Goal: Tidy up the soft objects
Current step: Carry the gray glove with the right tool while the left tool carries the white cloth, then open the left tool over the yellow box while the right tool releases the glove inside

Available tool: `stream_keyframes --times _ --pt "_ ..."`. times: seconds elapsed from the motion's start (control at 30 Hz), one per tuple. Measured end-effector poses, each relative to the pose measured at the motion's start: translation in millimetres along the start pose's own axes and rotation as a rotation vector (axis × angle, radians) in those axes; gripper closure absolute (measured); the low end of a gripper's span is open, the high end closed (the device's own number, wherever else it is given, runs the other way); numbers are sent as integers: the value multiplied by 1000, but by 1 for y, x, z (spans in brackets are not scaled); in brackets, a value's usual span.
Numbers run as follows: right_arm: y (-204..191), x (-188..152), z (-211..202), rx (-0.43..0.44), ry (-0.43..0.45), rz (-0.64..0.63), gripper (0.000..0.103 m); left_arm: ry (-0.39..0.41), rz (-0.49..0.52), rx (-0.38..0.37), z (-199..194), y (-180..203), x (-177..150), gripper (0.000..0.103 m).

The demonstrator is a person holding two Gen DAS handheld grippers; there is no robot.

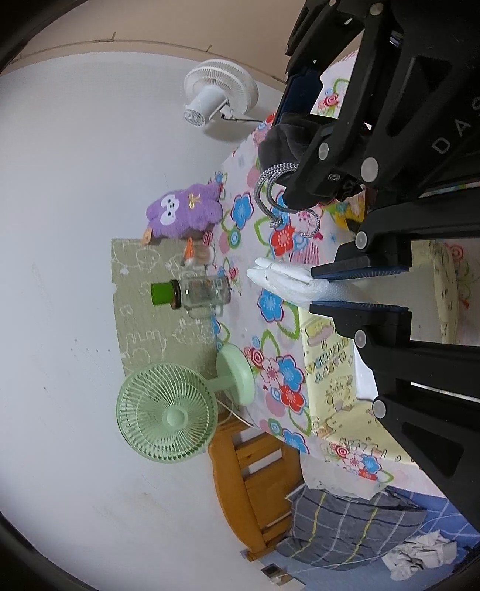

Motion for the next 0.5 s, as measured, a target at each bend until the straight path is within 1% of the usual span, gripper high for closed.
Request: stream_keyframes --times 0.27,0.5 --pt "-23 1 20 27 -19 -21 49 -14 -30 26 9 -26 -5 94" --pt "-45 -2 40 65 -45 -47 49 -41 -54 68 21 -48 -15 94"
Point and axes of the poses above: each gripper's, at about its wrist camera, not at the fingertips, and z roughly the way its jaws point, y to its right, x to its top, the point moved 4 cm from there along z, roughly the way its jaws point, and after that the axes turned 1 degree about x, right-handed, at the moved point
